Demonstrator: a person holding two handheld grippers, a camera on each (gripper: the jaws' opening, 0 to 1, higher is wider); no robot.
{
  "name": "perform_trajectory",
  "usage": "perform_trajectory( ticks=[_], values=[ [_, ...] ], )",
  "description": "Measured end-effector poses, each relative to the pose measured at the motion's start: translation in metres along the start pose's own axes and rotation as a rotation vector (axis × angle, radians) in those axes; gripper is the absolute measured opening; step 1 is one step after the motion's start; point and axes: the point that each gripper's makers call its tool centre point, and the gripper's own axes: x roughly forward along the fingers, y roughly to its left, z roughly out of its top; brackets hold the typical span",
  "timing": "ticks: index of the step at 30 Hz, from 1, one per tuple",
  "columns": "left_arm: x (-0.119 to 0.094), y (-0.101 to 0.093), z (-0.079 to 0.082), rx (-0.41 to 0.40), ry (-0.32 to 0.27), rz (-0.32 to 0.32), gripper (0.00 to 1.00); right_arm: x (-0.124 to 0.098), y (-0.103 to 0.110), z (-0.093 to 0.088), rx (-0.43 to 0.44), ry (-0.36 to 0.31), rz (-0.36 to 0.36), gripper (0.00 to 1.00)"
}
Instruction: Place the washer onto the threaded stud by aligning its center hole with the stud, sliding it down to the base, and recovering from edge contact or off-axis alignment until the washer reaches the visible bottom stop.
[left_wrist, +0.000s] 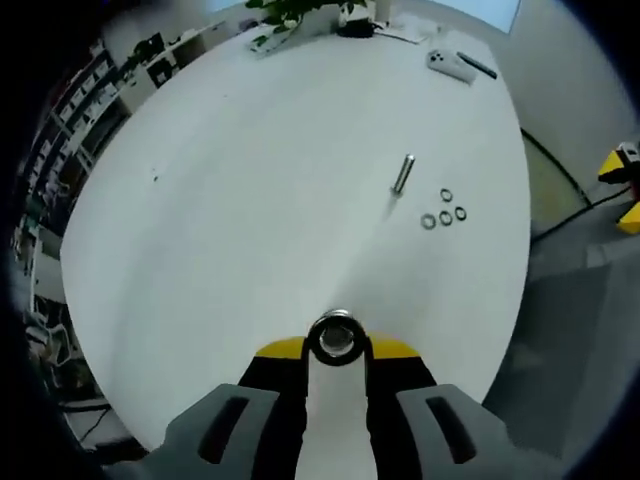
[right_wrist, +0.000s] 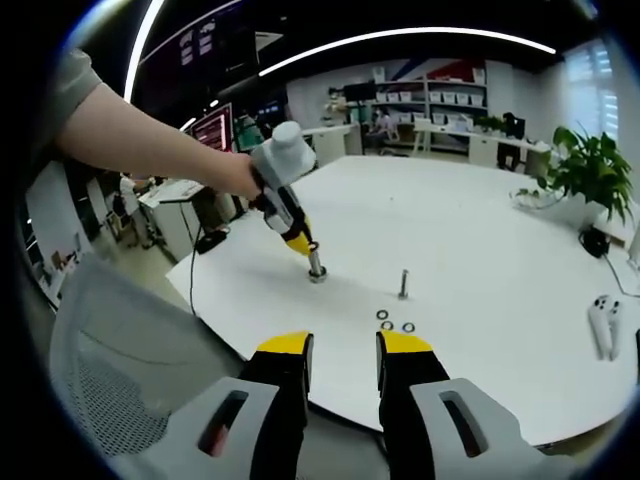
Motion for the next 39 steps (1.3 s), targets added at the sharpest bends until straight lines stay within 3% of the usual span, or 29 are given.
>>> perform_trajectory(
  ticks=[14, 31, 39],
  values=[
    [0.019, 0.0, -0.004, 0.057, 0.055, 0.005, 0.19, 0.0, 0.001, 0.0, -0.009, 0.003, 0.003, 0.27],
    [0.049, 0.0, -0.014, 0.066, 0.139, 0.008, 0.19, 0.003, 0.006, -0.004, -0.033, 0.026, 0.025, 0.27],
    [0.052, 0.001, -0.015, 0.017, 0.142, 0.007, 0.2, 0.004, 0.011, -0.006, -0.049, 0.039, 0.05, 0.27]
  ],
)
